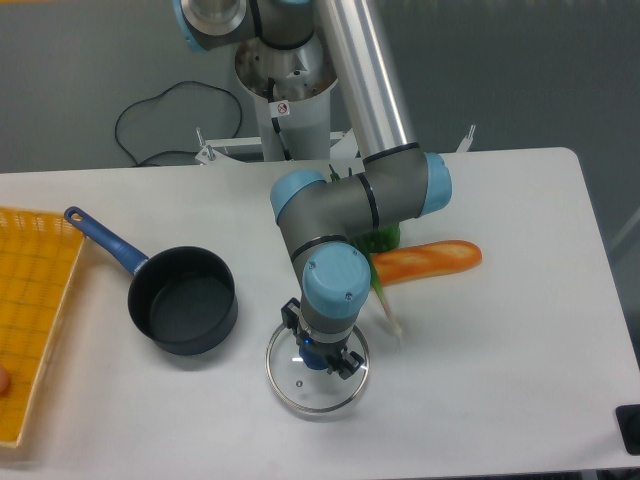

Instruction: Place the lid on the table

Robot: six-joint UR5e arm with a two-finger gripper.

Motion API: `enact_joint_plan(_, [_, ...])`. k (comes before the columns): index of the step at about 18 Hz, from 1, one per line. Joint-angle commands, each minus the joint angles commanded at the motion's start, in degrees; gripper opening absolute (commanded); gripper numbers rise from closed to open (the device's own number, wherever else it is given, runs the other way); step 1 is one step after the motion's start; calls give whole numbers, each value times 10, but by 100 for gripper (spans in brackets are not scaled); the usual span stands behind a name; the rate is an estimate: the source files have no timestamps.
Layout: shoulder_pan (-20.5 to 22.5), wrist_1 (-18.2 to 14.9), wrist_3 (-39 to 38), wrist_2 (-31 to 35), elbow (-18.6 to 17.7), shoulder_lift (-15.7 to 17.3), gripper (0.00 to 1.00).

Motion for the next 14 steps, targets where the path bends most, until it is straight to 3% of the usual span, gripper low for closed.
enact_joint_plan(14, [-4, 16, -3, 2, -5, -7, 43])
